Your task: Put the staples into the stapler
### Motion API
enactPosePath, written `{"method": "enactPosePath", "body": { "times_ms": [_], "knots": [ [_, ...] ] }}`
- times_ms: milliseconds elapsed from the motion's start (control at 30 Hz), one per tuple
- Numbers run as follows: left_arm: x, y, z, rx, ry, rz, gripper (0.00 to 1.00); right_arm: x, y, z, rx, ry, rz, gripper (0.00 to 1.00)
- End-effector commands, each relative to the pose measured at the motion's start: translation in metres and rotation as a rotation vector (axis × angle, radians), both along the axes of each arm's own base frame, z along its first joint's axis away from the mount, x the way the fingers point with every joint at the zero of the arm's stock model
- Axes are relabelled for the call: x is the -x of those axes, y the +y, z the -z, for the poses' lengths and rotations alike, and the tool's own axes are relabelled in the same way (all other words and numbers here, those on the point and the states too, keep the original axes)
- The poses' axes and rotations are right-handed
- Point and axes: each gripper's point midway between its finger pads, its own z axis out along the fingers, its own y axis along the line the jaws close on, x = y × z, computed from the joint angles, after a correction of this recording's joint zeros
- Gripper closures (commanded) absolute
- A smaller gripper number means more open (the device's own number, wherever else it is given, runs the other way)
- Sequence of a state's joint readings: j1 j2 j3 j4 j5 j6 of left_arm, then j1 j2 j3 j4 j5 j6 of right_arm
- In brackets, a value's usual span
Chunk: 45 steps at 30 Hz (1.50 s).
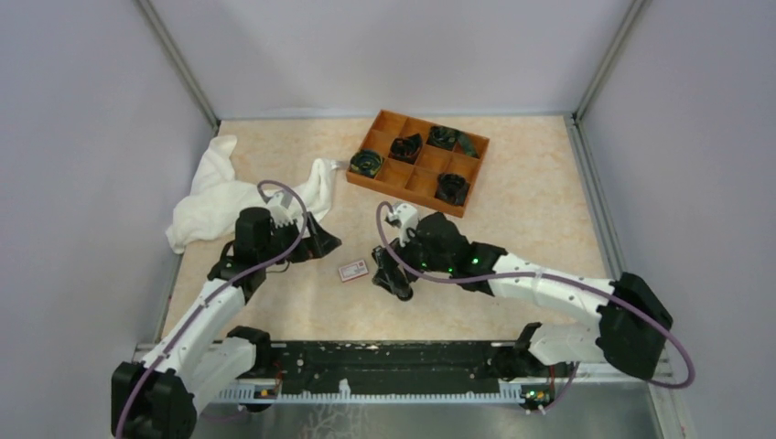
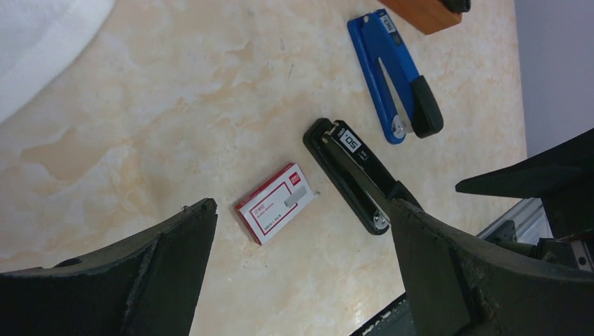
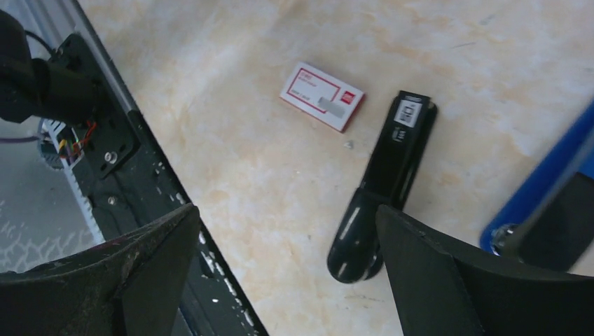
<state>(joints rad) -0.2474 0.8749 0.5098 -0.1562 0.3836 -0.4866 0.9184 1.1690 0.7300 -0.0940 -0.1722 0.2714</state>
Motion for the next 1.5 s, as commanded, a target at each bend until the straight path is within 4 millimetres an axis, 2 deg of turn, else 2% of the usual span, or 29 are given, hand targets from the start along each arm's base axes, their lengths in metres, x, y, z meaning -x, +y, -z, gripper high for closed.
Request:
{"method": "enactPosePath", "body": {
  "times_ms": [0,167,400,500,667,767,933,967,1033,1200,1367,1467],
  "knots": [
    [-0.001,-0.005,0.012,0.005,0.038,-0.025,0.02,0.011,0.042,-0.014,-0.056,-0.021,-0.105,0.02],
    [-0.001,-0.01,0.029,-0.029,0.078,-0.035,0.03,0.02,0.057,0.018,0.0,0.04,-0.159,0.03],
    [0.001,-0.02,0.05,-0.043,0.131,-0.019,0.15,0.011,0.056,0.063,0.118,0.071,-0.137,0.03],
    [0.001,-0.018,0.057,-0.059,0.145,-0.035,0.19,0.004,0.054,0.073,0.15,0.064,-0.107,0.03],
    [0.004,-0.018,0.07,-0.074,0.174,-0.035,0.22,-0.02,0.04,0.087,0.228,0.004,0.021,0.03],
    [0.008,-0.02,0.079,-0.076,0.2,-0.028,0.25,-0.028,0.042,0.091,0.241,-0.013,0.03,0.03],
    [0.013,-0.016,0.086,-0.089,0.222,-0.047,0.27,-0.026,0.052,0.094,0.239,-0.007,-0.026,0.04],
    [0.013,-0.014,0.086,-0.091,0.22,-0.057,0.27,-0.024,0.053,0.106,0.259,0.014,-0.04,0.04],
    [0.013,-0.01,0.087,-0.097,0.211,-0.079,0.26,-0.025,0.054,0.111,0.259,0.018,-0.038,0.04],
    [0.015,-0.012,0.086,-0.085,0.213,-0.071,0.26,-0.047,0.041,0.118,0.233,0.045,0.07,0.04],
    [0.018,-0.019,0.092,-0.076,0.232,-0.038,0.28,-0.085,0.008,0.115,0.206,0.039,0.244,0.04],
    [0.019,-0.025,0.096,-0.076,0.245,-0.017,0.28,-0.101,-0.011,0.115,0.22,0.022,0.321,0.03]
  ]
}}
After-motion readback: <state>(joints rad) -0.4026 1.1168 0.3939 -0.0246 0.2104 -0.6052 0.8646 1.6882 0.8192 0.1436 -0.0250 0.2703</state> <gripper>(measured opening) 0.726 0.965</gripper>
